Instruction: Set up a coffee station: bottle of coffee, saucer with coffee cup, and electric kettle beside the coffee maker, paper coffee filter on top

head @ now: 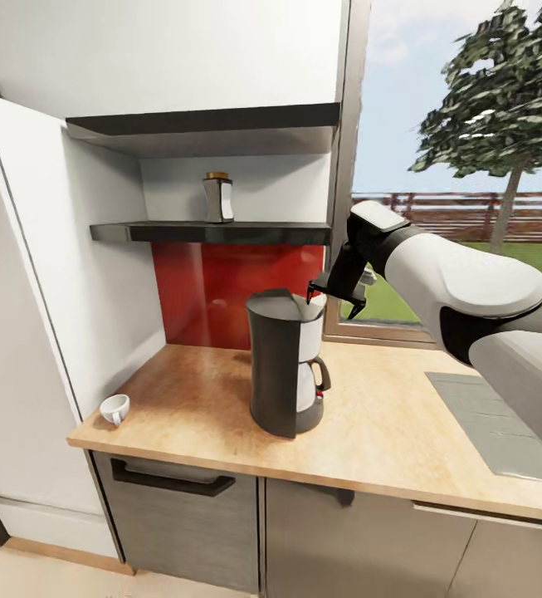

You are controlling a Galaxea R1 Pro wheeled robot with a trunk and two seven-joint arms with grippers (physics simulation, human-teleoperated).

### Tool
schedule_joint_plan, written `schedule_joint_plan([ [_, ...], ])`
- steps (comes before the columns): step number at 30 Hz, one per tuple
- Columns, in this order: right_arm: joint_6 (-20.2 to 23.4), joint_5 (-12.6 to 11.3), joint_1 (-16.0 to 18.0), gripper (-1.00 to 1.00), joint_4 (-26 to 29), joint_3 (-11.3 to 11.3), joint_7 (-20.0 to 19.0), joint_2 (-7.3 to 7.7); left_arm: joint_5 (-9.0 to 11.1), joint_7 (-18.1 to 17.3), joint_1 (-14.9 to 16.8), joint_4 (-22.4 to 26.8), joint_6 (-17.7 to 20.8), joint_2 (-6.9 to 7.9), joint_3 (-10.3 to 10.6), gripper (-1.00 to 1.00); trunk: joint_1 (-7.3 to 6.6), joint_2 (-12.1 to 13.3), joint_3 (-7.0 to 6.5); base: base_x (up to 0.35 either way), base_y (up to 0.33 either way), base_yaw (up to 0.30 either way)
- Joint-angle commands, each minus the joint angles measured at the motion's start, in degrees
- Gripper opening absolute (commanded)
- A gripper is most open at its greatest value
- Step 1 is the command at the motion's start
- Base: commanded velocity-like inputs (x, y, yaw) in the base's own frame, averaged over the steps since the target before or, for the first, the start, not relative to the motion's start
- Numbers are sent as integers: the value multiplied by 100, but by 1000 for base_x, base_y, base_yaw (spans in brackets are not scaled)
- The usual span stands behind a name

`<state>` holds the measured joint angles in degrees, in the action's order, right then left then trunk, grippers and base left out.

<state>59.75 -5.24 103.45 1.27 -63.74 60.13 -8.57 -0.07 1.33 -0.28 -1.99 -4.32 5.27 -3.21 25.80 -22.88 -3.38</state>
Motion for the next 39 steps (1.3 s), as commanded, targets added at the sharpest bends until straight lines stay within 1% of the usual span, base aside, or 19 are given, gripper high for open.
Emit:
schedule_joint_plan([
  [1, 19, -56, -1, 100, 13, 9, 51, -5, -2, 8, 2, -12, -34, 0, -30, 100, -2, -3, 1, -336, 0, 0],
  [14, 23, -56, -13, 100, 13, 9, 51, -5, -1, 8, 2, 1, -39, 0, -30, 100, -2, -3, 1, -288, 0, 0],
  [17, 25, -48, -113, 100, 13, 11, 53, -5, -1, 8, 2, 12, -51, 0, -26, 100, -2, -3, 1, -35, 0, 0],
  [19, 24, 88, -372, 100, 13, 11, 67, -1, -1, 4, 11, 26, -71, 0, -19, 100, -2, -3, 1, -9, 0, 0],
  [20, 14, 306, -612, 100, 13, 11, 72, -3, -1, 2, 21, 33, -80, 0, -16, 100, -2, -3, 1, -4, 0, 0],
  [21, -5, 832, -1256, 100, 17, 16, 56, -24, 12, -1, 42, 54, -103, 0, -11, 100, -2, -3, 1, 0, 0, 0],
  [23, -33, 1026, -1771, 100, 20, 20, -51, -44, 14, -4, 49, 150, -107, -4, -14, 100, -2, -3, 1, 0, 0, 0],
  [24, -62, 1081, -1994, 100, 21, 23, -234, -49, 15, -3, 51, 222, -104, -8, -17, 100, -2, -3, 1, 0, 0, 0],
  [25, -122, 1133, -2172, 100, 21, 27, -510, -52, 15, -2, 52, 290, -101, -13, -19, 100, -2, -3, 1, 0, 0, 0],
  [26, -297, 1292, -2381, 100, 22, 75, -1045, -50, 12, -3, 53, 363, -95, -32, -17, 100, -2, -3, 1, 0, 0, 0],
  [27, -598, 1636, -2596, 100, 22, 254, -1626, -49, 8, -5, 54, 413, -95, -49, -15, 100, -2, -3, 1, 0, 0, 0],
  [28, -873, 1953, -2745, 100, 22, 415, -2006, -49, 5, -7, 53, 437, -95, -65, -14, 100, -2, -3, 1, 0, 0, 0],
  [30, -1707, 2903, -3152, 100, 22, 704, -2939, -49, 6, -15, 48, 469, -100, -100, -13, 100, -2, -3, 1, 0, 0, 0],
  [32, -1972, 3191, -3341, 100, 22, 756, -3190, -53, 11, -23, 47, 474, -106, -107, -13, 100, -2, -3, 1, 0, 0, 0],
  [35, -2248, 3399, -3641, 100, 16, 798, -3367, -82, 15, -32, 46, 481, -110, -115, -13, 100, -2, -3, 1, 0, 0, 0],
  [36, -2483, 3453, -3820, 100, 15, 809, -3410, -115, 12, -38, 46, 486, -113, -128, -11, 100, -2, -3, 1, 0, 0, 0],
  [37, -2982, 3495, -4084, 100, 12, 820, -3439, -143, 10, -42, 46, 507, -117, -149, -8, 100, -2, -3, 1, 0, 0, 0],
  [38, -3287, 3509, -4237, 100, 10, 826, -3448, -143, 6, -43, 46, 521, -119, -159, -7, 100, -2, -3, 1, 0, 0, 0],
  [39, -3448, 3524, -4314, 100, 9, 828, -3452, -143, 5, -44, 46, 530, -119, -162, -6, 100, -2, -3, 1, 0, 0, 0],
])
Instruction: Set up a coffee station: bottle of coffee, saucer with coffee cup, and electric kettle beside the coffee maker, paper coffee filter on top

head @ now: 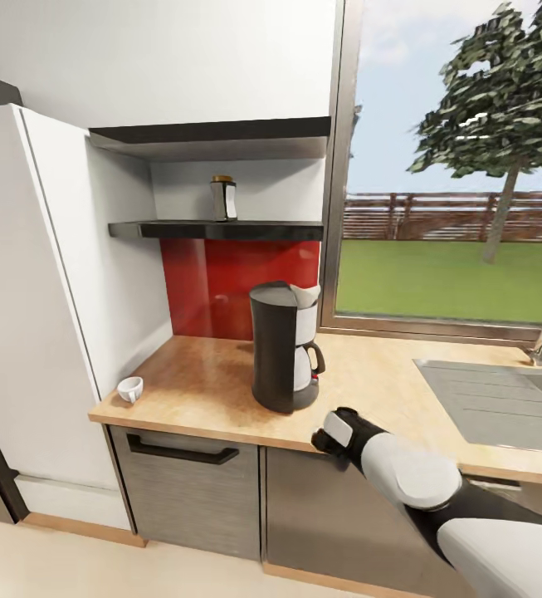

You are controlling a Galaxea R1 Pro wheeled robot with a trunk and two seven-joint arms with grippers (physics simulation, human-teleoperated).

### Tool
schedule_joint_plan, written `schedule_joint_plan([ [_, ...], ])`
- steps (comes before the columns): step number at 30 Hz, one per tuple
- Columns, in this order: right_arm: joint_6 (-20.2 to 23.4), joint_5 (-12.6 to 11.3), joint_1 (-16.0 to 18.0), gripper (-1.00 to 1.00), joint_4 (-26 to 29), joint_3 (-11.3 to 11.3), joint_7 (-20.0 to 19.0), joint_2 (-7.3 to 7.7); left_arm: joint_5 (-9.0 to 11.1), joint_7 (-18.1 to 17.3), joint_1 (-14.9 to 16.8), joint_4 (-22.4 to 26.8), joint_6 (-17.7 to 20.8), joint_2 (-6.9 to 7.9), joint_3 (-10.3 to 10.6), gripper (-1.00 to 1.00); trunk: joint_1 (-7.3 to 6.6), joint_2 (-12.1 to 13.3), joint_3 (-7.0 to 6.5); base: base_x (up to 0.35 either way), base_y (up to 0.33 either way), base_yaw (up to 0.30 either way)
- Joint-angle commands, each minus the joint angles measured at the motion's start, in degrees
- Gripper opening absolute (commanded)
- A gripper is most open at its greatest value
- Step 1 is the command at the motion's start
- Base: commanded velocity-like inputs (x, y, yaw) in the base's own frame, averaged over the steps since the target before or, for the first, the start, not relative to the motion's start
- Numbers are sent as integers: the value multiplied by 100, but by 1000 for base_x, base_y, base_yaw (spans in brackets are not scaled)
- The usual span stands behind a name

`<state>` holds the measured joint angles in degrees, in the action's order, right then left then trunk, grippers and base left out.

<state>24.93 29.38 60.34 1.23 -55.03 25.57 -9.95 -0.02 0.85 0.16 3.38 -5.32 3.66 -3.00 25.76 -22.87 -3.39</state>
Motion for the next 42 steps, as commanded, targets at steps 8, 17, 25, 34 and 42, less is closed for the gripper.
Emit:
schedule_joint_plan([
  [8, -2997, 1516, -1625, 100, 17, -35, 14, -5, -7, 2, 2, 109, -22, -88, -17, 100, 2, -4, 2, 0, 0, 0],
  [17, -5231, 2360, -2806, 100, 26, -43, 35, -5, -7, -5, 1, 152, -32, -148, -10, 100, 2, -4, 2, 0, 0, 0],
  [25, -5388, 2419, -3606, 100, 19, -47, -4, -5, -10, 1, 9, 159, -39, -235, -8, 100, 2, -4, 2, 0, 0, 0],
  [34, -5049, 2560, -4027, 100, 24, -51, -951, 92, -35, -3, 2, 131, -41, -261, 8, 100, 2, -4, 2, 0, 0, 0],
  [42, -3425, 2564, -4047, 100, 23, -44, -1173, 128, -52, -6, -7, 90, -36, -201, 9, 100, 2, -4, 2, 0, 0, 0],
])
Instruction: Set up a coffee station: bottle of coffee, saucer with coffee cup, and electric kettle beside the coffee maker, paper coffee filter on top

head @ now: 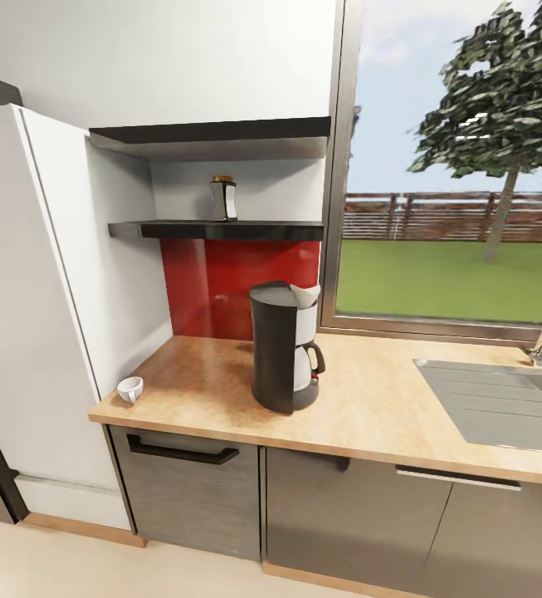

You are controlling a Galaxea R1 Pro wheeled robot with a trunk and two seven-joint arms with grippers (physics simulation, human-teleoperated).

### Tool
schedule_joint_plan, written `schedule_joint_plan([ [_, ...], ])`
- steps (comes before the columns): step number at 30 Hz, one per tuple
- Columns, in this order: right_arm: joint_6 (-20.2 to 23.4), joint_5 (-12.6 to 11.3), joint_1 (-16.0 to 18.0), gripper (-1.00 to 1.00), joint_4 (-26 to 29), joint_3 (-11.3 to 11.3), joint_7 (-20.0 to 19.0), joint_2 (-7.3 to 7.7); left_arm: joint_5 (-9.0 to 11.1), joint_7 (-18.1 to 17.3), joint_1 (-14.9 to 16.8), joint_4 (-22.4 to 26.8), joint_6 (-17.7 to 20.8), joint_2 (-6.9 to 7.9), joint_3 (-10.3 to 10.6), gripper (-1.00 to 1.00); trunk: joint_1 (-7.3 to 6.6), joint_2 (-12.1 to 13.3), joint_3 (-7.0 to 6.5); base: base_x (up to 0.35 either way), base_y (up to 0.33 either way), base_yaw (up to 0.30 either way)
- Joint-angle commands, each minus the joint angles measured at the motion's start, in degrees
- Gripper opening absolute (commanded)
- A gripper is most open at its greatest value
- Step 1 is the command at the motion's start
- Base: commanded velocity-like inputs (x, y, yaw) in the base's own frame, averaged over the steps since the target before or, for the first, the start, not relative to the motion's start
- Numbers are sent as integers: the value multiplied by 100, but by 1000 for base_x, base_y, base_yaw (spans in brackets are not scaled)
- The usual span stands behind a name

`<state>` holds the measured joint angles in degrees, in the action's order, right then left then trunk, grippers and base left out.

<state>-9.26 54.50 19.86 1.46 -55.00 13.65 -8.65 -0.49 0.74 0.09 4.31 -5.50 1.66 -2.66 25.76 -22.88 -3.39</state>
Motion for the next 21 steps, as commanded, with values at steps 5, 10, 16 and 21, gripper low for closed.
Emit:
schedule_joint_plan([
  [5, 281, 51, 0, 100, -4, -46, 15, -15, 19, 5, 0, 24, -21, -44, -45, 100, 2, -3, 2, 0, 0, 0],
  [10, 325, 52, -6, 100, -4, -46, 12, -6, 19, 5, 0, -13, -19, -15, -53, 100, 2, -3, 2, 0, 0, -1],
  [16, 328, 59, -8, 100, -5, -44, 5, -5, -6, 5, 0, -11, -20, 9, -45, 100, 2, -3, 2, 0, 0, -124],
  [21, 328, 193, -51, 100, -5, -45, -217, 8, 1, 5, 0, 4, -20, -6, -42, 100, 2, -3, 2, 0, 0, -183],
])
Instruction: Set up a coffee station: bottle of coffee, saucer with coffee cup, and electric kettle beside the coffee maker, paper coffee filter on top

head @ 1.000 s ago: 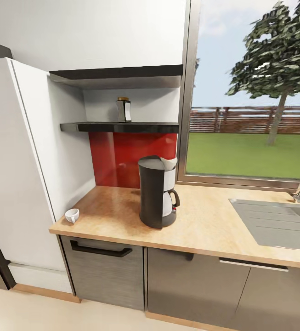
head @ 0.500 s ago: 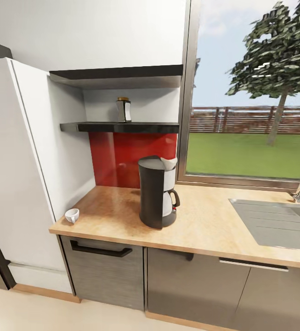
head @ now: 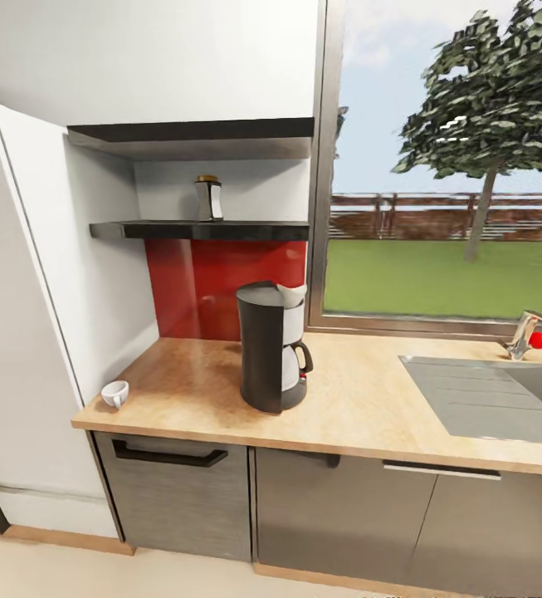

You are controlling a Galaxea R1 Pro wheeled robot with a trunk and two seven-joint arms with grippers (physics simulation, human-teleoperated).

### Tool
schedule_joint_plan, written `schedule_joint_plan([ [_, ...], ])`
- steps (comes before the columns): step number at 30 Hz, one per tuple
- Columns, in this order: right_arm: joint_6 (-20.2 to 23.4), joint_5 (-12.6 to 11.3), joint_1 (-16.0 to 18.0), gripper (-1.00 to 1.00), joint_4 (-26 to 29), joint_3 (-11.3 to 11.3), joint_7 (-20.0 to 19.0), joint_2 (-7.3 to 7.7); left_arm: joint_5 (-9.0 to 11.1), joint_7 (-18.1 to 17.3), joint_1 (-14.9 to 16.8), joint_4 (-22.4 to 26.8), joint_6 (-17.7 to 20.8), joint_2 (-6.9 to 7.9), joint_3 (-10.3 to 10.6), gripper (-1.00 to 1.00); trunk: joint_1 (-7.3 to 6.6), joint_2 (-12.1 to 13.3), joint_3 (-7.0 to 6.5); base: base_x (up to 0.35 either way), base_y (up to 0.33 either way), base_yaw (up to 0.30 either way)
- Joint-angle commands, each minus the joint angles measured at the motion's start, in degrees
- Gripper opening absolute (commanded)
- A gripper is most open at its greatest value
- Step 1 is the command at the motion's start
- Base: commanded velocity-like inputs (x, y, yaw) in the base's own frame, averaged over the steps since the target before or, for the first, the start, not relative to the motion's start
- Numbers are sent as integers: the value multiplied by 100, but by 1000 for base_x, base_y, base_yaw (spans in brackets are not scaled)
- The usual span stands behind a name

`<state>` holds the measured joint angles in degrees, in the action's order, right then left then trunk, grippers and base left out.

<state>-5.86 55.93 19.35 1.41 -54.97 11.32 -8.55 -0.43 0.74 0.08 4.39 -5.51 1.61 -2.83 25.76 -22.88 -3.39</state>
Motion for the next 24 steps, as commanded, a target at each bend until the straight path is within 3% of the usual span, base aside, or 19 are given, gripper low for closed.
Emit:
schedule_joint_plan([
  [1, -11, 145, -22, 100, -1, -50, -180, 5, 0, 5, 1, -3, -20, -11, -29, 100, 2, -4, 2, 0, 0, -79],
  [4, -9, 457, -50, 100, 4, -55, -814, 65, 6, 5, 1, -8, -20, -23, -42, 100, 2, -4, 2, 0, 0, -39],
  [9, -31, 697, -193, 100, 19, -14, -1202, 170, 5, 5, 0, -17, -15, -6, -46, 100, 2, -4, 2, 0, 0, -11],
  [11, -34, 698, -249, 100, 27, 196, -1146, 179, 2, 5, -1, -17, -17, 3, -44, 100, 2, -4, 2, 0, 0, -3],
  [13, -39, 432, -284, 100, 35, 890, -943, 174, -4, 5, 0, -13, -18, 10, -36, 100, 2, -4, 2, 0, 0, -1],
  [14, -42, 82, -293, 100, 38, 1356, -832, 171, -6, 5, 0, -8, -19, 12, -34, 100, 2, -4, 2, 0, 0, 0],
  [15, -42, -427, -299, 100, 40, 1849, -740, 167, -6, 5, -1, -5, -20, 11, -31, 100, 2, -4, 2, 0, 0, 0],
  [19, -39, -3266, -307, 100, 41, 3955, -584, 150, 2, 5, -1, -5, -21, 0, -41, 100, 2, -4, 2, 0, 0, 0],
  [20, -38, -3601, -308, 100, 41, 4233, -578, 148, 3, 5, -1, -6, -21, -2, -43, 100, 2, -4, 2, 0, 0, 0],
  [21, -38, -4206, -308, 100, 45, 4769, -568, 147, 5, 5, 0, -10, -18, -4, -46, 100, 2, -4, 2, 0, 0, 0],
  [22, -38, -4472, -308, 100, 45, 5016, -565, 144, 5, 5, 0, -11, -18, -4, -46, 100, 2, -4, 2, 0, 0, 0],
  [23, -38, -4930, -309, 100, 44, 5454, -562, 144, 6, 5, 0, -13, -19, -2, -48, 100, 2, -4, 2, 0, 0, 0],
  [24, -38, -5120, -309, 100, 44, 5635, -561, 144, 7, 5, 0, -14, -19, 0, -48, 100, 2, -4, 2, 0, 0, 0],
])
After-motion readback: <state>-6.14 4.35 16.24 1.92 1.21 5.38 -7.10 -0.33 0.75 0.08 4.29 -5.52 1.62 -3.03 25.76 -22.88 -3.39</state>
